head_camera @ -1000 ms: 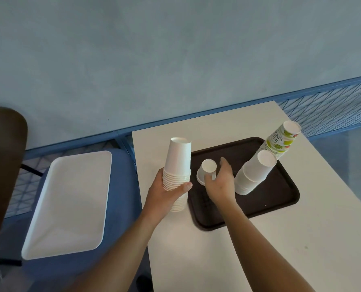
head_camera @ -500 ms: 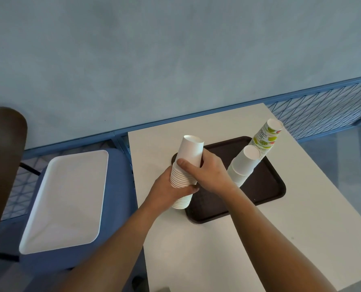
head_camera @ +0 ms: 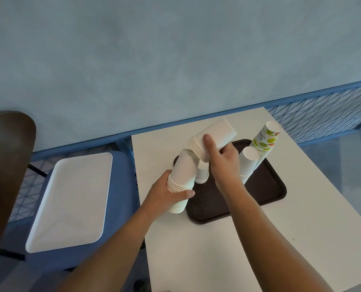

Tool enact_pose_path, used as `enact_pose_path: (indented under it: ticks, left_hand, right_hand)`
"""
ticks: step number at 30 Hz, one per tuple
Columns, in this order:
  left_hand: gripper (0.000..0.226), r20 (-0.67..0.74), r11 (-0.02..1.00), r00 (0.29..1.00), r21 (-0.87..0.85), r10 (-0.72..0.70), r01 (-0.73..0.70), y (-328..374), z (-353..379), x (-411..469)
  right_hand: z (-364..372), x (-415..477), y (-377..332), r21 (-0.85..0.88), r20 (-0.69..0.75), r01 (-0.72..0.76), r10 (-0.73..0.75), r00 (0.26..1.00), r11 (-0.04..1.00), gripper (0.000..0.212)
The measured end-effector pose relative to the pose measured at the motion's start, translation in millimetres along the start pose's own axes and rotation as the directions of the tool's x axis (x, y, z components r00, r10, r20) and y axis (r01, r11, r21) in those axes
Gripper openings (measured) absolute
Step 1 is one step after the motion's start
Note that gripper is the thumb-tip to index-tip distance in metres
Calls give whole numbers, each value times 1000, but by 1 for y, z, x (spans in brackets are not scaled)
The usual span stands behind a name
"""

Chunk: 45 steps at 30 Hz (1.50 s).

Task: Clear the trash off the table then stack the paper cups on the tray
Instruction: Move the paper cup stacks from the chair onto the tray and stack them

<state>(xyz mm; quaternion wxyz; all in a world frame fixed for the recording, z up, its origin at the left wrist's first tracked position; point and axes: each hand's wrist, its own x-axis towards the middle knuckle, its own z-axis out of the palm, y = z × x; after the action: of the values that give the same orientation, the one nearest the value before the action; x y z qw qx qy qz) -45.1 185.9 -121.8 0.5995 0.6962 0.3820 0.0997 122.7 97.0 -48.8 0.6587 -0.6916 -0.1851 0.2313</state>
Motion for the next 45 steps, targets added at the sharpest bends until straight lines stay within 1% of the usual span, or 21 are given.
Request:
enact_pose_path:
  ticks: [1, 3, 7, 12, 15, 17, 19, 21, 22, 23, 25, 26, 27, 29, 31, 32, 34, 37, 40, 42, 45]
  left_hand:
    - [75, -7, 1000, 1000, -13, -6, 6, -2, -1, -1]
    - [77, -36, 1000, 999, -24, -6, 5, -4, -3, -1]
    - [71, -80, 999, 997, -35, 9, -12, -2, -6, 1]
    - [63, -89, 998, 996, -57, 11, -16, 6, -8, 3]
    - [65, -92, 998, 996, -58, 8, -14, 5, -8, 7]
    - [66, -91, 998, 996, -65, 0, -6, 4, -8, 9]
    - [67, -90, 998, 996, -62, -9, 3, 4, -8, 10]
    - [67, -90, 998, 996, -55, -15, 10, 4, -7, 12]
    - [66, -88, 998, 996, -55, -15, 10, 3, -6, 14]
    - [66, -87, 998, 996, -59, -17, 12, 3, -6, 15]
    - [68, -85, 998, 996, -65, -21, 16, 1, -3, 16]
    - [69, -86, 998, 996, -66, -23, 17, 1, -1, 17]
    - [72, -87, 998, 996, -63, -24, 19, 2, 1, 18]
    - [77, -86, 999, 996, -39, -16, 13, 3, 5, 20]
    - [78, -81, 1000, 997, 10, 0, 1, 5, 10, 22]
    - [77, -80, 999, 997, 39, 7, -4, 6, 12, 22]
    - [78, -86, 997, 996, 82, 9, -2, 9, 15, 20]
    - [81, -86, 989, 996, 144, 23, -11, 14, 15, 15]
    - [69, -78, 987, 996, 160, 34, -21, 22, 12, 7]
    - [57, -62, 986, 997, 164, 44, -33, 25, 10, 3]
    - [57, -62, 987, 997, 155, 43, -33, 27, 8, 0]
  right_hand:
    - [-1, 3, 3, 62, -57, -6, 10, 998, 998, 43]
    - [-3, 9, 15, 69, -148, -9, 19, 989, 998, 41]
    - [3, 18, 45, -203, -178, -67, 31, 984, 977, 46]
    - [13, 37, 92, -431, -103, -77, 36, 994, 899, 54]
    - [17, 48, 115, -489, -42, -156, 155, 987, 858, 69]
    - [19, 55, 126, -576, 23, -189, 247, 969, 795, 83]
    - [19, 59, 133, -645, 46, -223, 328, 944, 731, 99]
    - [18, 56, 130, -640, 60, -241, 360, 931, 729, 104]
    - [17, 52, 124, -626, 61, -219, 327, 943, 748, 100]
    - [16, 45, 117, -606, 43, -182, 260, 965, 774, 91]
    - [14, 29, 100, -548, -28, -62, 56, 998, 834, 70]
    - [13, 20, 88, -500, -54, -1, -30, 998, 866, 59]
    - [12, 13, 75, -434, -44, 43, -69, 997, 900, 51]
    - [9, 1, 48, -326, 108, 77, -44, 993, 942, 37]
    - [9, -6, 30, -339, 313, 67, 45, 949, 938, 30]
    - [10, -8, 27, -371, 364, 62, 84, 928, 926, 32]
    - [12, -8, 28, -437, 358, 83, 89, 930, 896, 40]
    - [11, -6, 32, -453, 340, 119, 48, 939, 884, 48]
    - [8, -5, 31, -435, 367, 132, 42, 929, 891, 54]
    - [8, -6, 27, -410, 372, 139, 26, 928, 901, 53]
    - [8, -8, 21, -359, 337, 124, 4, 942, 925, 41]
